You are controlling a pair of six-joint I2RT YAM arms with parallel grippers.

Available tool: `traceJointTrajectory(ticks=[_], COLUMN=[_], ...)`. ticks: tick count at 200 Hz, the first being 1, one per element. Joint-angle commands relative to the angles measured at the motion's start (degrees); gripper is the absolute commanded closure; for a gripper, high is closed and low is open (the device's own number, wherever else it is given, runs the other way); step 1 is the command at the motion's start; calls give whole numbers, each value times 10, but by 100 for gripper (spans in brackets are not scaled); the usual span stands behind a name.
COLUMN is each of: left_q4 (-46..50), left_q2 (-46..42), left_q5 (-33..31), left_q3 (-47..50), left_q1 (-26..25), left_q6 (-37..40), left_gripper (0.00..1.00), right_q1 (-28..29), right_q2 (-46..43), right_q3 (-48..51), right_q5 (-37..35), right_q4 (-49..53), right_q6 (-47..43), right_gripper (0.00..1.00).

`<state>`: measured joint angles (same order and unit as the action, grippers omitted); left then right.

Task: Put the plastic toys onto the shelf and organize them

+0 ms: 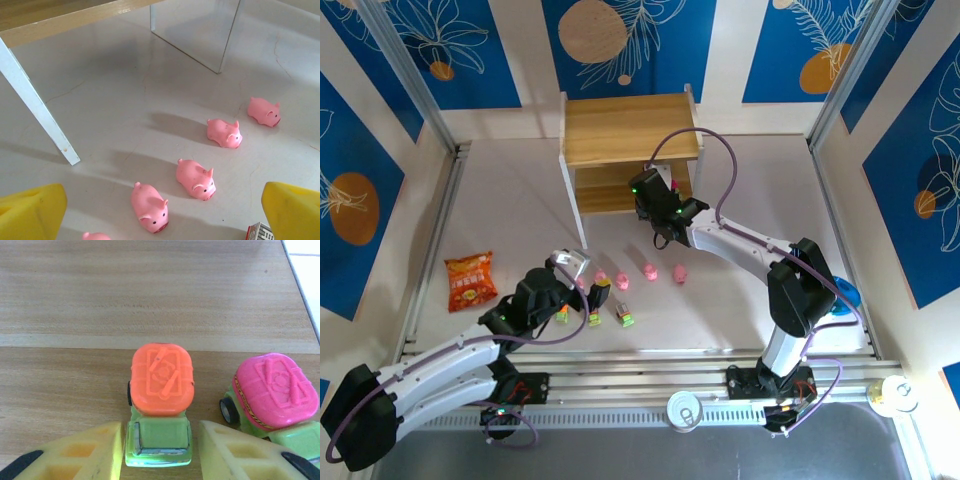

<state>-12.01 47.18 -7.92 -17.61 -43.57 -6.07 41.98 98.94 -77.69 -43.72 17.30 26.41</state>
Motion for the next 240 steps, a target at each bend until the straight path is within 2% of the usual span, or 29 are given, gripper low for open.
traceJointTrajectory(ticks=[1, 110, 153, 181, 240], left_q4=[-6, 0, 9, 24, 36], left_q2=[0, -5, -7, -1, 7], left_q5=[-7, -26, -57, -87, -96], left_q3=[-5, -4, -6, -11, -16], left_q1=[1, 0, 1, 3, 9], left_q6=[-1, -1, -3, -8, -12], left_gripper=[0, 0, 0, 0, 0], right_q1=[1, 33, 56, 83, 182], right_q2=[-1, -75, -117, -153, -204], right_q3=[-4, 55, 94, 129, 178], right_q5=[-16, -40, -53, -60, -111], right_q4=[-9, -8, 13, 32, 100], right_q6=[-9, 12, 42, 72, 152], right_gripper=[57, 52, 51, 51, 50])
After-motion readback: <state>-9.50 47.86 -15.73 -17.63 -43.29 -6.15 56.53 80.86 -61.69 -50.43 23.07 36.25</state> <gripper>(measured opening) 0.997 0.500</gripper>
